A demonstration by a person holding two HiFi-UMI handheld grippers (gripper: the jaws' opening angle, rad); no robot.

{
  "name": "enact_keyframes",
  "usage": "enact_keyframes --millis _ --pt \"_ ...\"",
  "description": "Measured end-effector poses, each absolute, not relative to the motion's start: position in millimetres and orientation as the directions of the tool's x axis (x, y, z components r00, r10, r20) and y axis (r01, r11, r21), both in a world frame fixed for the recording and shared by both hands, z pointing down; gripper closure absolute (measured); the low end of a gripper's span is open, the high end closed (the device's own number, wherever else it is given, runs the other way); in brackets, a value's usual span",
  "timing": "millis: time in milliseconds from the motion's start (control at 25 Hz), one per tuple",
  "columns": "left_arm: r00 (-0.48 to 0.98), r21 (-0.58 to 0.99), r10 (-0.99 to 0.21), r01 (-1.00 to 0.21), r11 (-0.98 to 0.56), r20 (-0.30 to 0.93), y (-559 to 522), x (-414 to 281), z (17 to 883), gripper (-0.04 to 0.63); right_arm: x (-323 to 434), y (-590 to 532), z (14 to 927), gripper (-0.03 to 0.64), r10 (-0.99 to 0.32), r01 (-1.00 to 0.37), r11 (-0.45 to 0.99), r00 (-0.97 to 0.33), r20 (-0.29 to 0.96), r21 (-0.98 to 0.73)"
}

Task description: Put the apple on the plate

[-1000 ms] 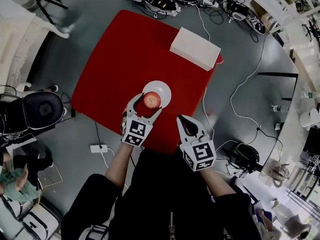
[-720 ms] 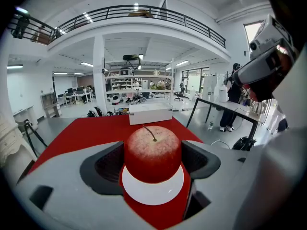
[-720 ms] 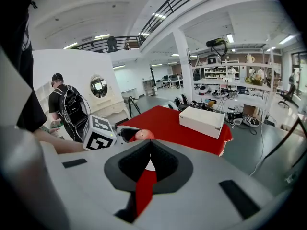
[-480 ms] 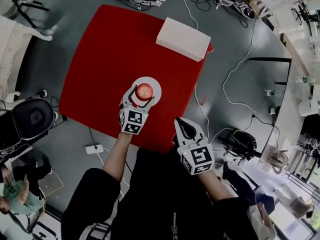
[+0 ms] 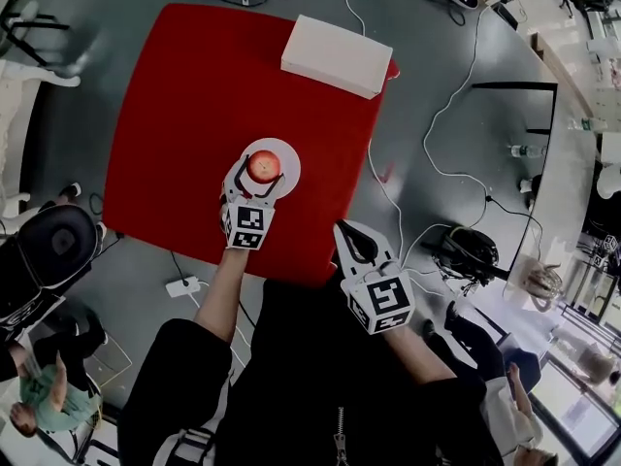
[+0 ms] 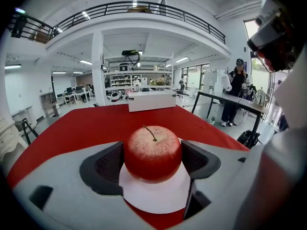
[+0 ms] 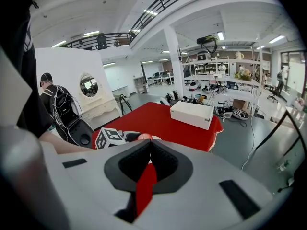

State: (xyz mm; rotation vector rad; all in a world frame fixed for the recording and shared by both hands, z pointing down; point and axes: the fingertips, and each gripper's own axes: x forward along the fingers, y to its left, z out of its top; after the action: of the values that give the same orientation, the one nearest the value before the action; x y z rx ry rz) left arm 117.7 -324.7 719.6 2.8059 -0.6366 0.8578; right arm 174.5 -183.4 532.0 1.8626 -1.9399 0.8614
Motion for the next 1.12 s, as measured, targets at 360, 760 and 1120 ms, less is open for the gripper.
enact_keyframes --millis 360,760,1120 --pt "0.767 -0.038 -0.358 -0.400 -0.916 0.533 -325 120 720 0.229 173 -191 533 0.606 -0.785 -0.979 -0.034 -0.099 0.611 -0.203" --pt "0.797 0.014 -0.314 -0.375 -0.927 0.516 -316 112 713 0.201 171 -189 536 0.606 -0.779 -0.979 -0.029 -0.103 0.619 -0.199" --pt "0.823 -0.014 -0.332 -0.368 -0.930 0.460 -311 108 678 0.202 166 -191 536 0.606 -0.779 -0.979 -0.008 -0.122 0.616 -0.204"
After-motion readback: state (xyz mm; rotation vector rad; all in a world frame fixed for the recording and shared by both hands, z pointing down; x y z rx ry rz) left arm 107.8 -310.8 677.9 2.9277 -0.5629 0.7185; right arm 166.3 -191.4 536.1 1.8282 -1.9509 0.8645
